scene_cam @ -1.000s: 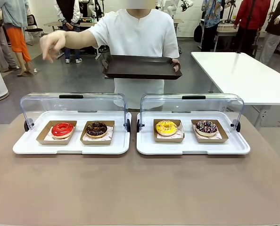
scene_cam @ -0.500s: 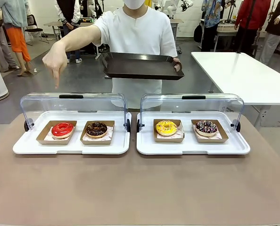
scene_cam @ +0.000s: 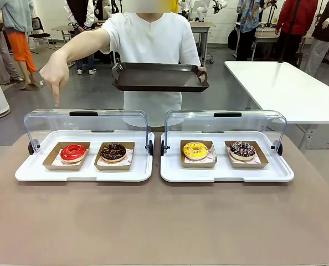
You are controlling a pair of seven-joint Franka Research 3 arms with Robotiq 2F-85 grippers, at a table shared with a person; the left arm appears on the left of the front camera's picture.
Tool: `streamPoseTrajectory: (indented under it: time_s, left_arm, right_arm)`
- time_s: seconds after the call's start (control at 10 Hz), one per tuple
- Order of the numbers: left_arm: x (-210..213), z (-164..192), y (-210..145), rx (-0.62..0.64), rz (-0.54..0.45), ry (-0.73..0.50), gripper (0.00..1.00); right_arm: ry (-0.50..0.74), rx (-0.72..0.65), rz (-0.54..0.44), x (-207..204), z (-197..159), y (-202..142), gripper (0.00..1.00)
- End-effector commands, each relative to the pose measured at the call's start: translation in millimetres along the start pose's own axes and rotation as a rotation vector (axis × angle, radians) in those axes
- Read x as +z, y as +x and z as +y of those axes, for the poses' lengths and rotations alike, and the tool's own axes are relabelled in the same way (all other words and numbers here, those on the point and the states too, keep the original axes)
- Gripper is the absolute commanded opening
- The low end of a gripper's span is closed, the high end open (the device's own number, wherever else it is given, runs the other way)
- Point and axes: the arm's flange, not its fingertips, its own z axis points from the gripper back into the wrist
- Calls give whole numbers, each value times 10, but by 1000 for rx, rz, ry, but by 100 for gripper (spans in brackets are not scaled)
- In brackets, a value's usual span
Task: Provide the desired donut to the person.
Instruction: Pick up and lift the Paper togo box containing the Donut pointed at by the person.
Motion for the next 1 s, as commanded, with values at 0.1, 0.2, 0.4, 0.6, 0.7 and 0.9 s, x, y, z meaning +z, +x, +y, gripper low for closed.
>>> streamPoseTrajectory:
  time_s: [0.1,0.2,0.4,0.6,0.7,0.9]
  left_arm:
    - [21,-10,-8,-7,-8,-6,100]
    - [21,-10,-8,-7,-8,-6,100]
    - [21,-10,-8,-7,-8,-6,100]
    - [-42,-17,34,-43,110,7,100]
    - [-136,-29,75,-98,227,9,100]
    - [-493,-74,118,-220,521,-18,100]
  right_arm:
    - [4,1,-10,22,-3,4,100]
    - [4,1,-10,22,-3,4,100]
    - [4,1,-10,22,-3,4,100]
    - [4,1,-10,22,-3,4,100]
    - [4,1,-10,22,-3,4,100]
    - [4,1,-10,22,-3,4,100]
